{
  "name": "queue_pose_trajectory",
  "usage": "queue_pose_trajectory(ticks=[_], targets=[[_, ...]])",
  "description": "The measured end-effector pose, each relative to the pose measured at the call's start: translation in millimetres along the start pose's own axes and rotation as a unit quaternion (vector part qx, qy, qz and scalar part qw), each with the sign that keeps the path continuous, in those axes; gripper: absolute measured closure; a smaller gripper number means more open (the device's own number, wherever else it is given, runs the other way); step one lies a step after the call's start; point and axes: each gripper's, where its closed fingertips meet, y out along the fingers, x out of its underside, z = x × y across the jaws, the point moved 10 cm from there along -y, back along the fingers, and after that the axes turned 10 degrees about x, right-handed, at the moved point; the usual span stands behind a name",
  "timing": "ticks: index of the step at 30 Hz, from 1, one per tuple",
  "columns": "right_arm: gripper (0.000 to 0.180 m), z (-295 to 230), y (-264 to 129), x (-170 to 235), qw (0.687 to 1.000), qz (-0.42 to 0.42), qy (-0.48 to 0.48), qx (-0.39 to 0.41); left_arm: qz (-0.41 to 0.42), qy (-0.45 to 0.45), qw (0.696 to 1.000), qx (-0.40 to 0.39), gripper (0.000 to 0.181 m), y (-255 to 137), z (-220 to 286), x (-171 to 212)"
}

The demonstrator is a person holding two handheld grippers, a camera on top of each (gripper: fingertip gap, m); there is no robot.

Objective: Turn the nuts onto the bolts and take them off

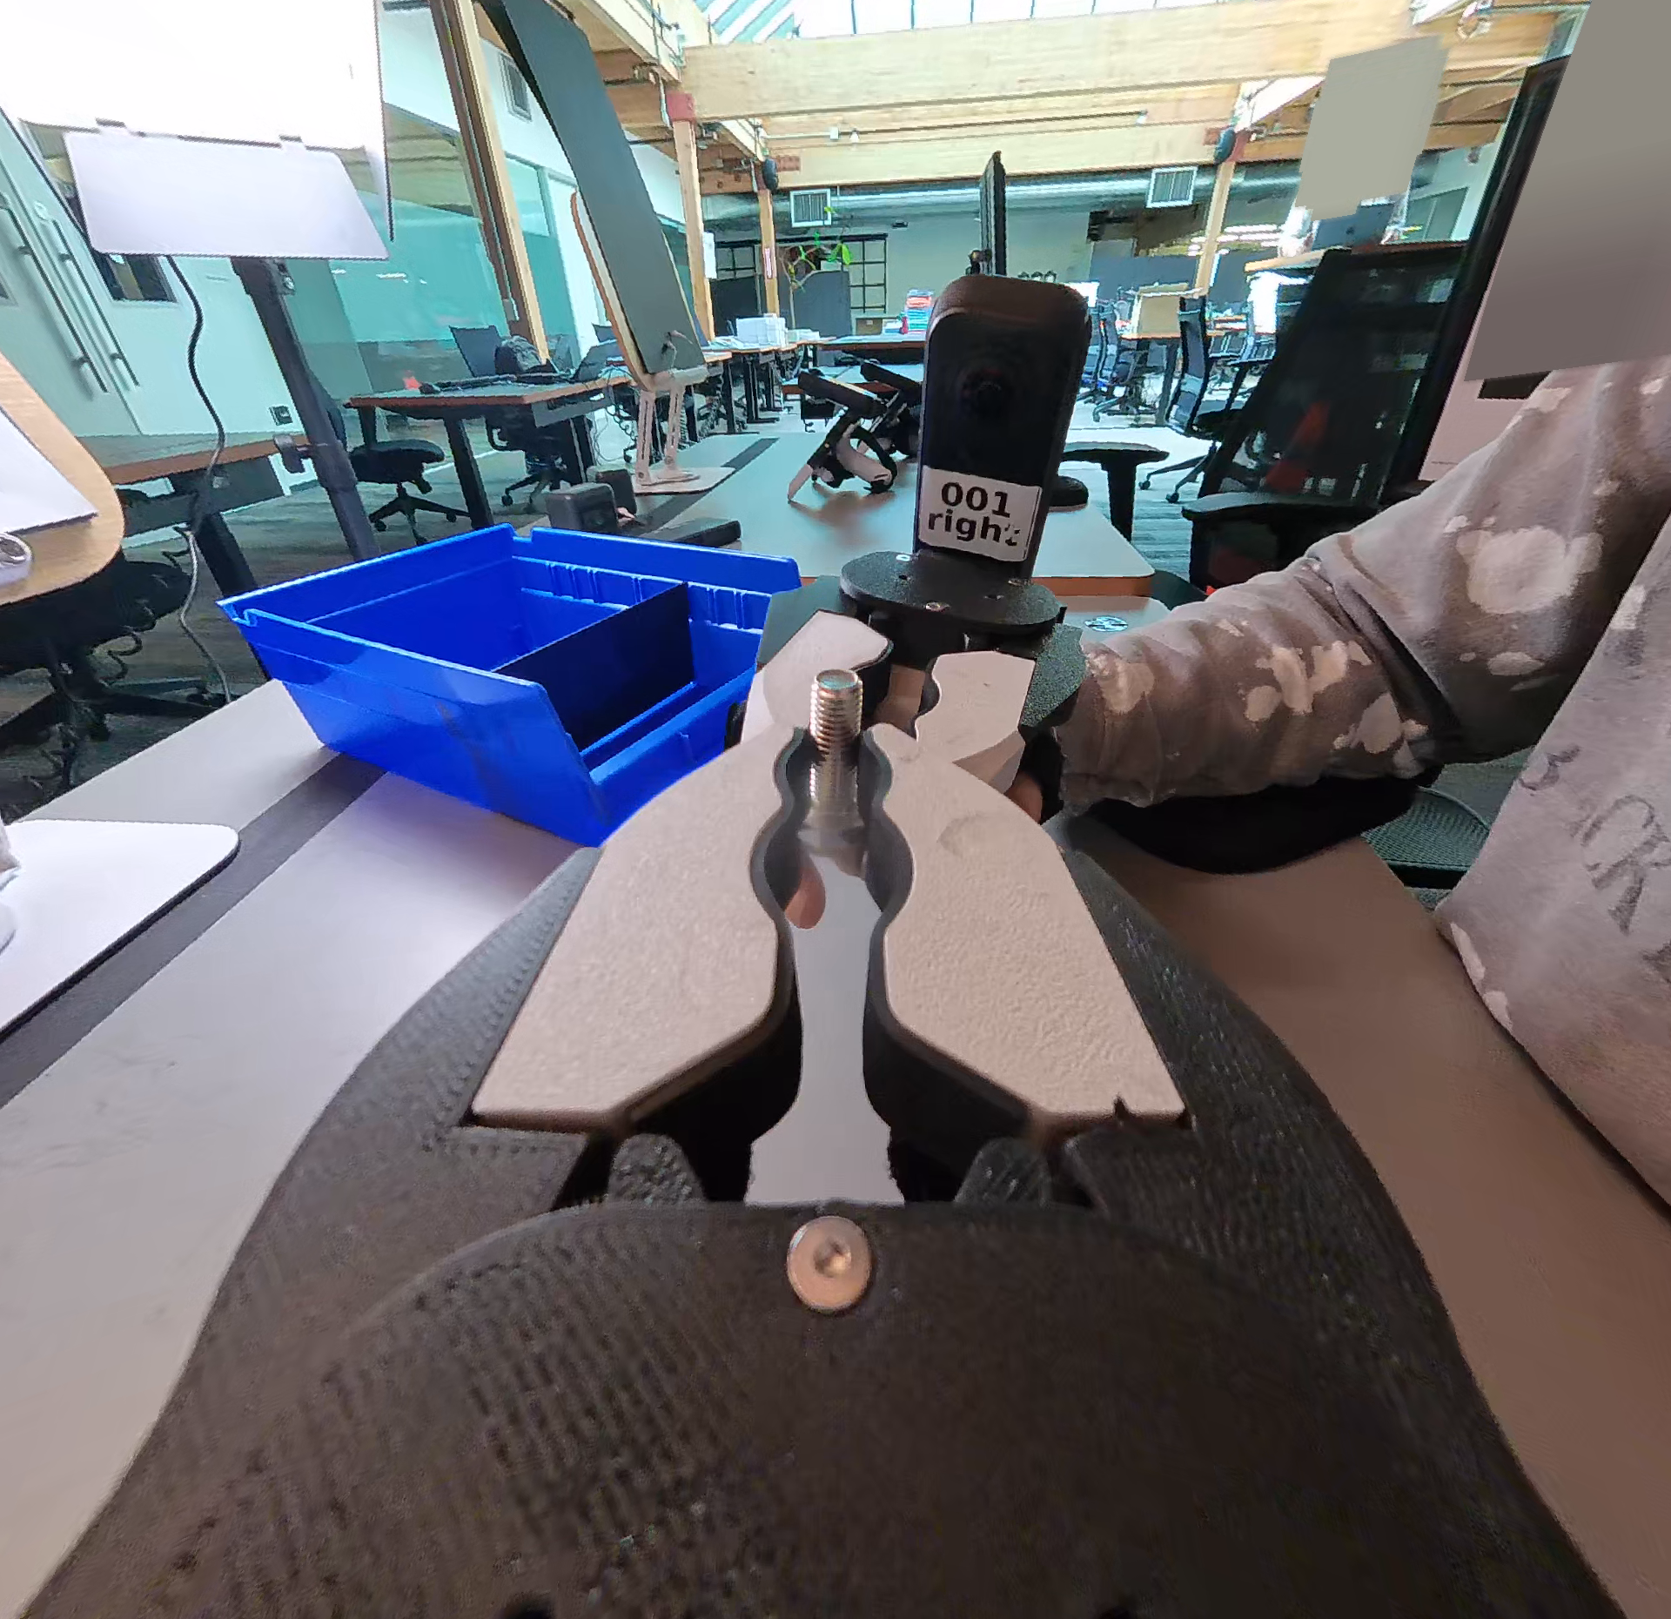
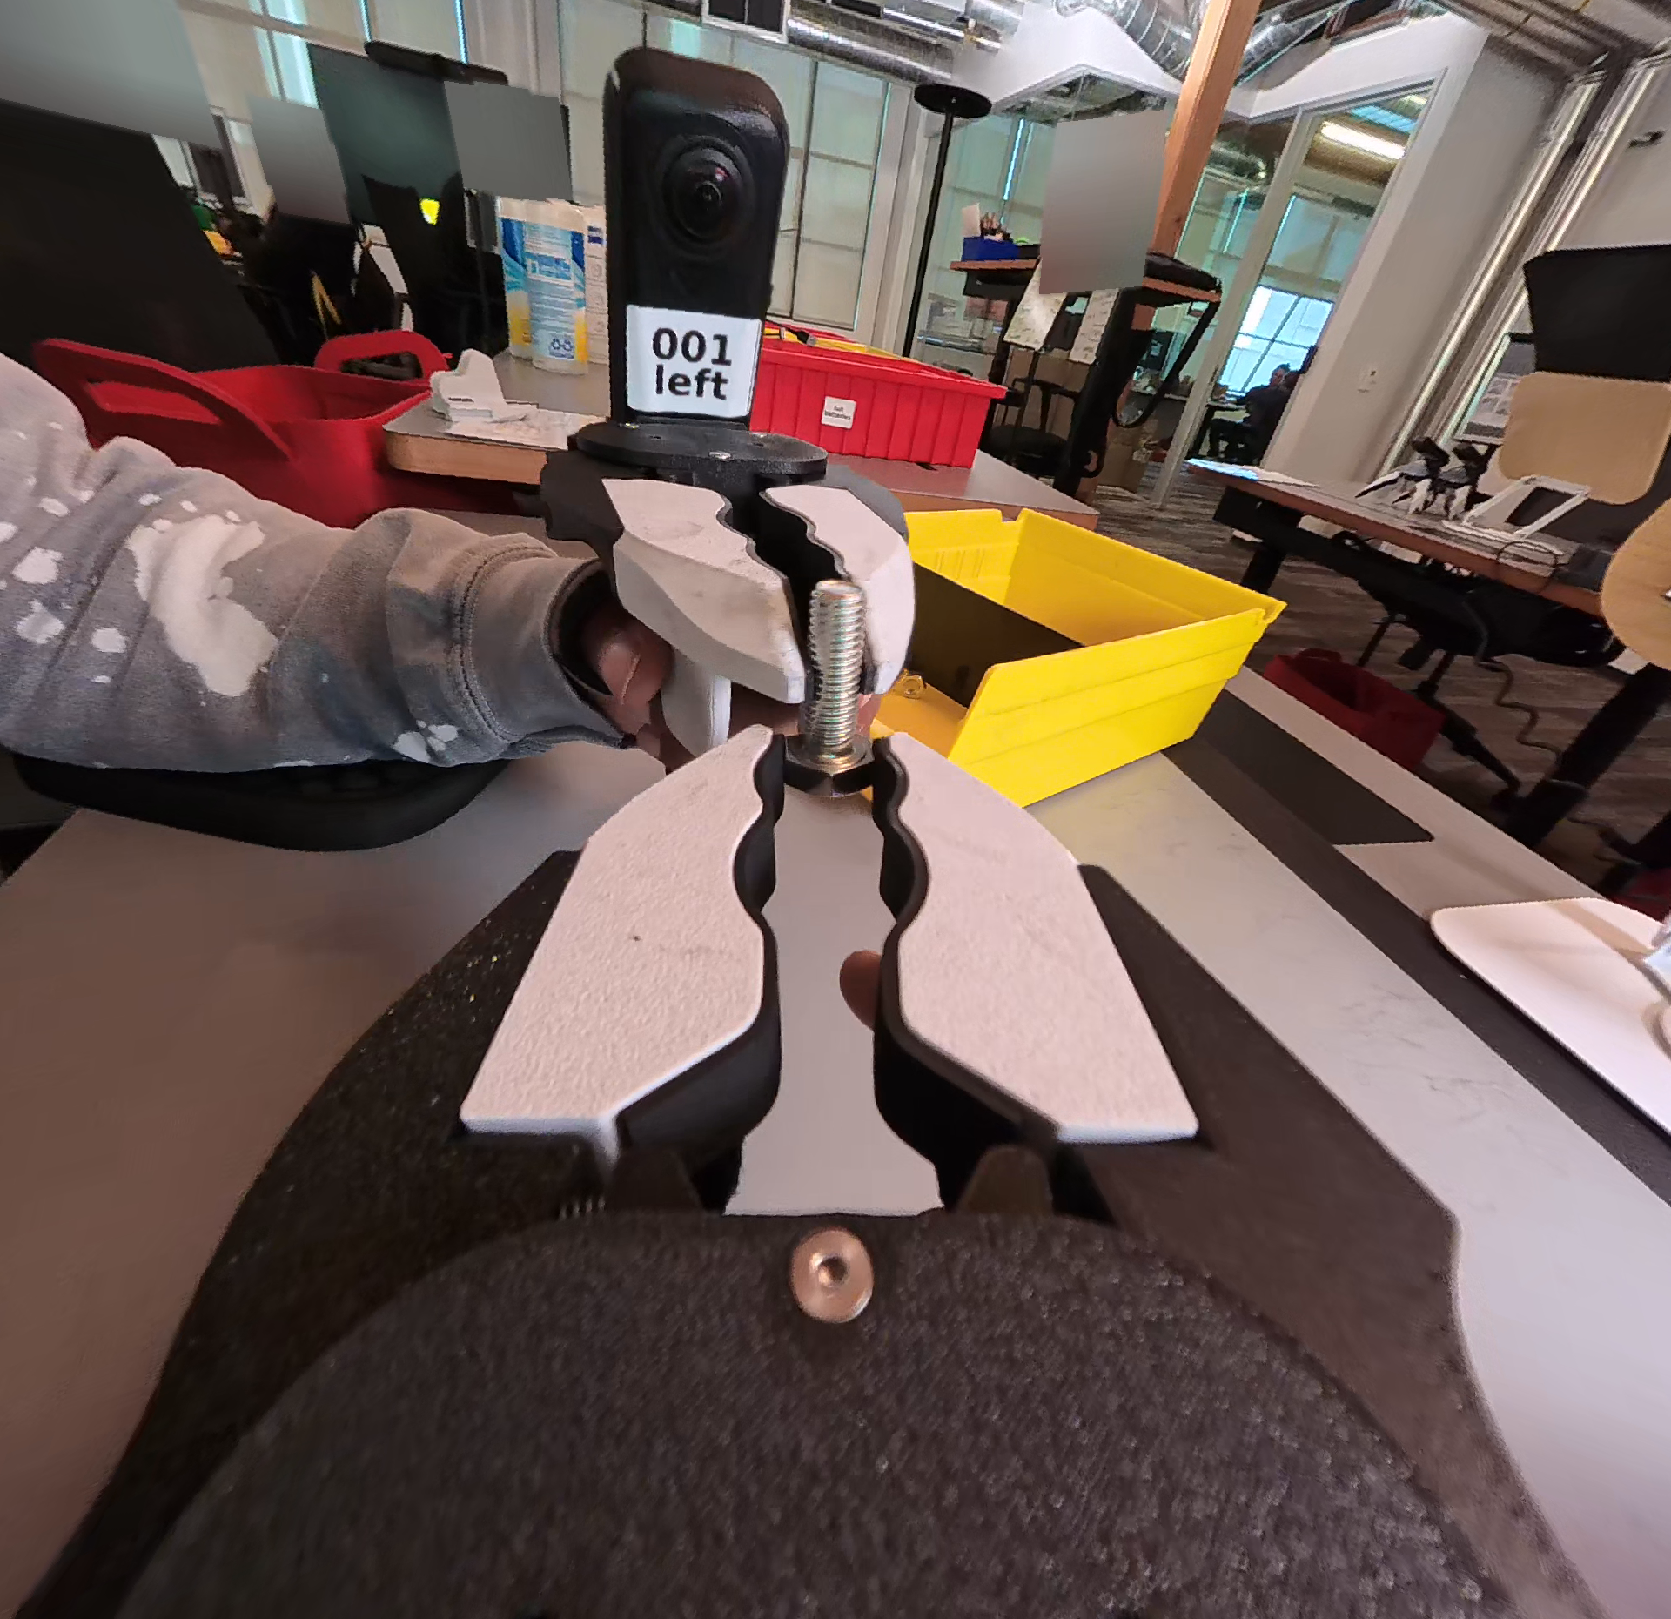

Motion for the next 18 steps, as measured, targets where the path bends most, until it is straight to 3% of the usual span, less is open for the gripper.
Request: queue_pose_trajectory(ticks=[7,10,14,18], targets=[[0.162,2,0,0,1.000,-0.006,0.024,-0.012,0.008,-0.021,1.000,0.005,0.170,-1,-2,0],[0.162,5,-1,1,0.999,-0.004,0.034,-0.011,0.017,-0.027,0.999,-0.022,0.158,-12,-6,-11],[0.162,10,-5,-1,0.999,-0.002,0.038,0.002,-0.020,-0.031,0.989,-0.145,0.154,-56,-21,-38],[0.162,11,-15,0,0.998,-0.007,0.066,0.010,-0.120,-0.101,0.936,-0.314,0.155,-122,-42,-54]])
